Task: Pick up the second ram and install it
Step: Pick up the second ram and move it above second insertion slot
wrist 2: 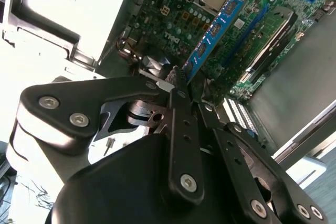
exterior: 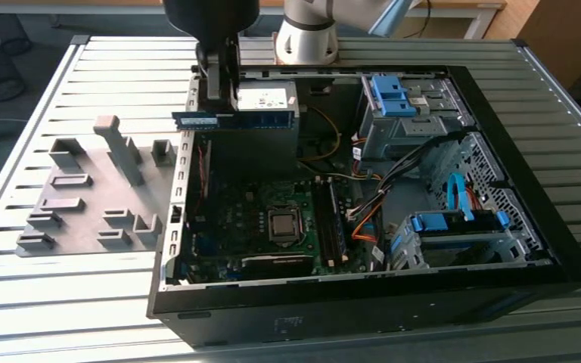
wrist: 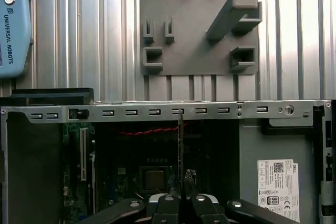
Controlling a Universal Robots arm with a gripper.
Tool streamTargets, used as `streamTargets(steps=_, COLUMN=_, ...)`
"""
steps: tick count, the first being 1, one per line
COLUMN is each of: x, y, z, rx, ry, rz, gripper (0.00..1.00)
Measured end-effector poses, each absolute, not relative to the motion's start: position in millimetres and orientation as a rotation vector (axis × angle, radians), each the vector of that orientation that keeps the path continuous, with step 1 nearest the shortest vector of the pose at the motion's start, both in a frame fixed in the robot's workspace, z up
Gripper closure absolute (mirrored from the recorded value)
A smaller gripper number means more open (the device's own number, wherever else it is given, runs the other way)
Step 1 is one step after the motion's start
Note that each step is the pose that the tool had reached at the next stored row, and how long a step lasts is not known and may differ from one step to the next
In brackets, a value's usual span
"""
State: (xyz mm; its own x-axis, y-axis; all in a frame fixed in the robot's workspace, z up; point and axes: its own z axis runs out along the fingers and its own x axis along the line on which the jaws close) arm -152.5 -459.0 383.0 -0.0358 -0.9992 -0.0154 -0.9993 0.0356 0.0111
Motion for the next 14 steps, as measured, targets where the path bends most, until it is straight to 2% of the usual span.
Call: streamTargets(steps=14, x=-138, y=-459, z=383, rx=-2.179, ry=2.258, rz=0.029, gripper=0.86)
